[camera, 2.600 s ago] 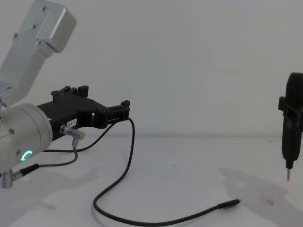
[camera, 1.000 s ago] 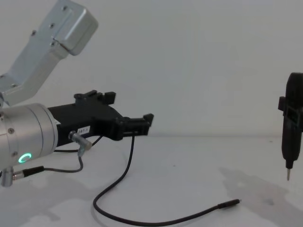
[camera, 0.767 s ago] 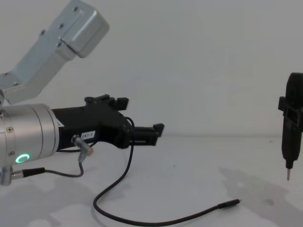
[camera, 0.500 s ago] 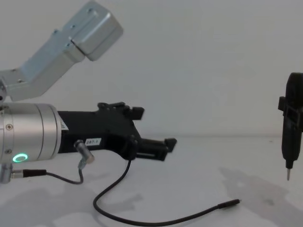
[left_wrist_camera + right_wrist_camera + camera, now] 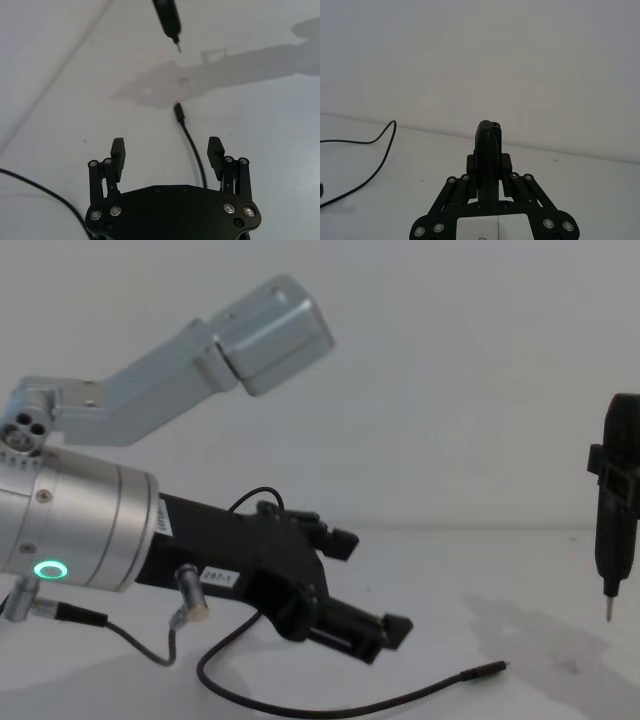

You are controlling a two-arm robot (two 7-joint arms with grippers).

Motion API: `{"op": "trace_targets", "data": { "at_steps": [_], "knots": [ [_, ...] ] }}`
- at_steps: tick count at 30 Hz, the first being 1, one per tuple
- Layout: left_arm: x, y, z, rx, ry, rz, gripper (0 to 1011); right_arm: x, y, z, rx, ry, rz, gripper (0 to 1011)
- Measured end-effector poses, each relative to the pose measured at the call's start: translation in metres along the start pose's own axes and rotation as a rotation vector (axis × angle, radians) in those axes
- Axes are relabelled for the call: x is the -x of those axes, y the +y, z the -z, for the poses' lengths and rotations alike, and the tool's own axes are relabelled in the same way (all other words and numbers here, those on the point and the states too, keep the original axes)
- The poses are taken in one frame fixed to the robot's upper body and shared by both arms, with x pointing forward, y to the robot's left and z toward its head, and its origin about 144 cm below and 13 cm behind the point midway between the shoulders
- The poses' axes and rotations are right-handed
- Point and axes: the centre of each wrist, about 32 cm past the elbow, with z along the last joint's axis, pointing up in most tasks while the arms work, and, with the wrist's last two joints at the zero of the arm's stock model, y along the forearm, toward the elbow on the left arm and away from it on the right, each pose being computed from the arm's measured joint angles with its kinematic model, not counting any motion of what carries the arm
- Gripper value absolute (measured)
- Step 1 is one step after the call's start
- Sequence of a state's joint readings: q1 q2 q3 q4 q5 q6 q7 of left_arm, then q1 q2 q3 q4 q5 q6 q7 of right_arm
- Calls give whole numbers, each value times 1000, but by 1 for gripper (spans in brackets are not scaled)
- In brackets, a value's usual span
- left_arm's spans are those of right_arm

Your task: Pick up the data cable with the one hand.

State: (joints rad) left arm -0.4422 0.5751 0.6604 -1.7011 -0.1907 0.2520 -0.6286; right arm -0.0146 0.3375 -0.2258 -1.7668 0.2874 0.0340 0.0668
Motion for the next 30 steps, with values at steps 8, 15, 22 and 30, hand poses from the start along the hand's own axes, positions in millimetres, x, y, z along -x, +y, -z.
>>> {"op": "trace_targets", "data": {
  "at_steps": [8, 15, 22, 30],
  "knots": [
    [-1, -9, -8, -80, 11, 63, 1001, 0, 0, 0, 0, 0, 0, 268],
    [-1, -17, -12, -120, 23, 76, 1001, 0, 0, 0, 0, 0, 0, 268],
    [1, -24, -13, -149, 33, 73, 1002, 0, 0, 0, 0, 0, 0, 268],
    [3, -32, -14, -179, 39, 60, 1002, 0, 0, 0, 0, 0, 0, 268]
  ]
}}
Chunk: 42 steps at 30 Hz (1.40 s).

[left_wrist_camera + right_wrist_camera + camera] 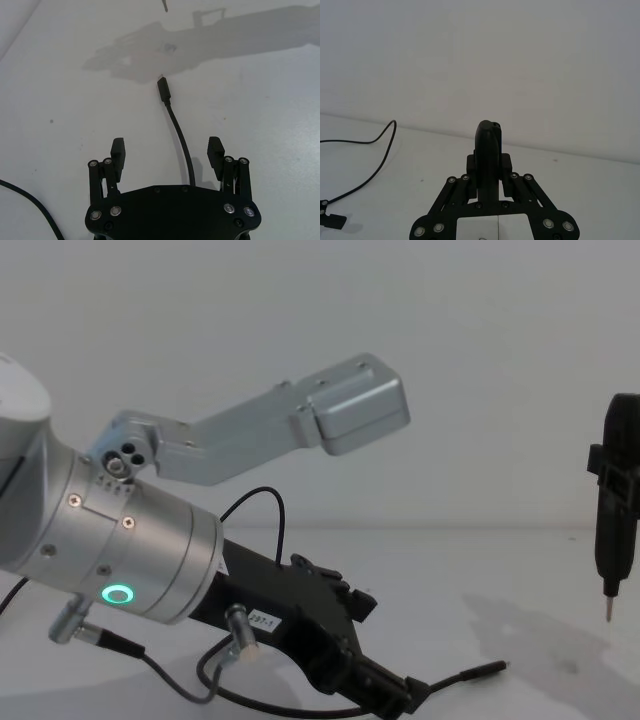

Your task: Pick up the data cable with the one hand.

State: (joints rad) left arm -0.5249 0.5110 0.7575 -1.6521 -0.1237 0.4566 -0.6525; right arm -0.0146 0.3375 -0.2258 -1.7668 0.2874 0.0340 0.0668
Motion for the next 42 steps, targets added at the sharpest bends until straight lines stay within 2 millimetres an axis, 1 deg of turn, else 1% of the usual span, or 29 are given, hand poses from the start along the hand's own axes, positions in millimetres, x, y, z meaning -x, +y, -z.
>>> {"op": "trace_targets", "data": {
  "at_steps": [16, 42],
  "knots": [
    [2, -8, -2, -43, 14, -18, 1001, 0, 0, 0, 0, 0, 0, 268],
    [5, -13, -2, -73, 33, -26, 1001, 0, 0, 0, 0, 0, 0, 268]
  ]
}}
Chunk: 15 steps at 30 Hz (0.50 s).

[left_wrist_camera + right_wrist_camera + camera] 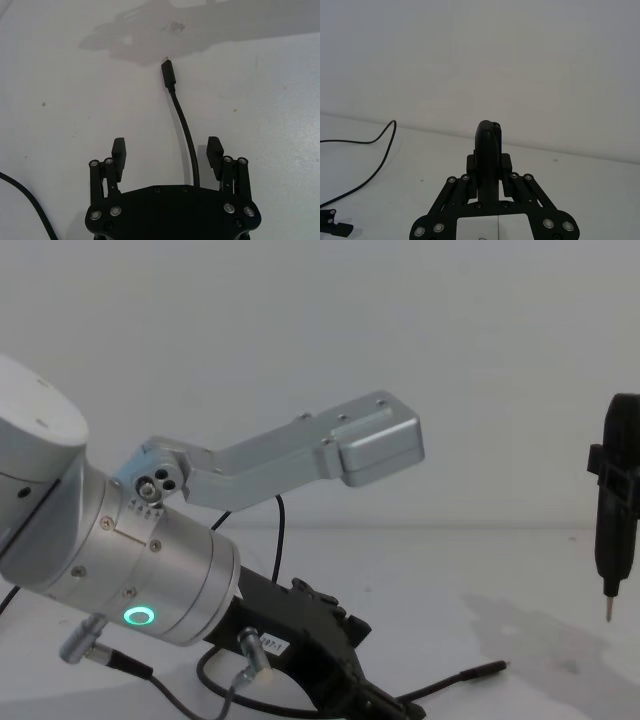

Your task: Pick up the data cable with the one hand.

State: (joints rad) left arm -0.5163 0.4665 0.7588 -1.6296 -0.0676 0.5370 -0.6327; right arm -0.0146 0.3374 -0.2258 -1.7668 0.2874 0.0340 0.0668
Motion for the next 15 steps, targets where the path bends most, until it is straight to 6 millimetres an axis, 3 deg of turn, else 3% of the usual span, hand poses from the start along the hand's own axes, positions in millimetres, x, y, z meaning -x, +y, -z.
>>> {"op": "trace_targets", "data": {
  "at_steps": [6, 15],
  "knots": [
    [0, 0, 0, -3, 2, -3, 880, 0, 0, 0, 0, 0, 0, 268],
    [1, -1, 1, -5, 5, -5, 603, 0, 0, 0, 0, 0, 0, 268]
  ]
}}
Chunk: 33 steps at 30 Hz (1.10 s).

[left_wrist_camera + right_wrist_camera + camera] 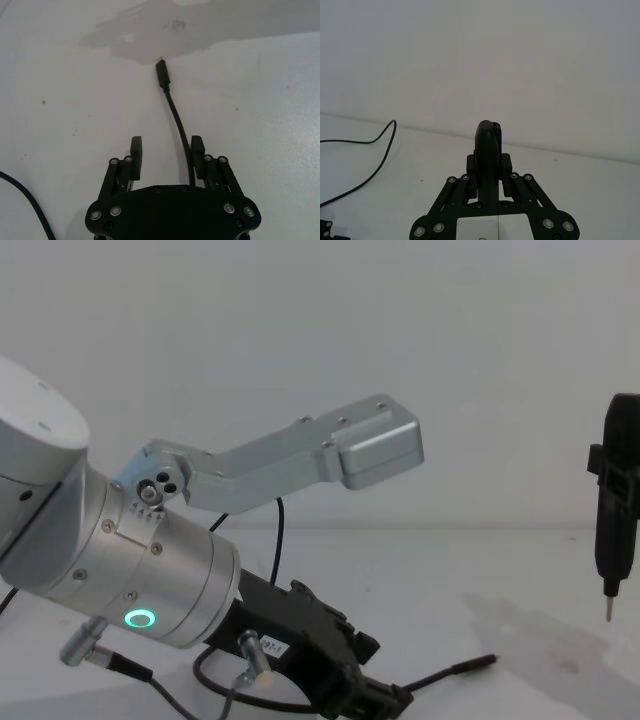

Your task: Pick up the data cable with the one hand.

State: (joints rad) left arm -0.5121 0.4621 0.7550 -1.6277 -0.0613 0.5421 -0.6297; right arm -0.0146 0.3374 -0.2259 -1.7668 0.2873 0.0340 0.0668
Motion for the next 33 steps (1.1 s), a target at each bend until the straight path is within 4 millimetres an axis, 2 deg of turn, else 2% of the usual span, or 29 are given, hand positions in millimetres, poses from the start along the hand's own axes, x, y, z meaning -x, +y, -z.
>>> {"op": "trace_targets", "data": {
  "at_steps": [3, 4, 6, 8, 11, 15, 19, 33],
  "knots": [
    [0, 0, 0, -1, 0, -1, 522, 0, 0, 0, 0, 0, 0, 268],
    [0, 0, 0, -1, 1, -1, 463, 0, 0, 0, 0, 0, 0, 268],
    [0, 0, 0, -1, 1, -1, 430, 0, 0, 0, 0, 0, 0, 268],
    [0, 0, 0, -1, 1, -1, 345, 0, 0, 0, 0, 0, 0, 268],
    [0, 0, 0, -1, 1, -2, 289, 0, 0, 0, 0, 0, 0, 268],
    [0, 0, 0, -1, 2, -2, 133, 0, 0, 0, 0, 0, 0, 268],
    [0, 0, 0, -2, 2, -2, 47, 0, 0, 0, 0, 0, 0, 268],
    [0, 0, 0, -2, 2, -2, 47, 0, 0, 0, -1, 0, 0, 268]
  ]
}}
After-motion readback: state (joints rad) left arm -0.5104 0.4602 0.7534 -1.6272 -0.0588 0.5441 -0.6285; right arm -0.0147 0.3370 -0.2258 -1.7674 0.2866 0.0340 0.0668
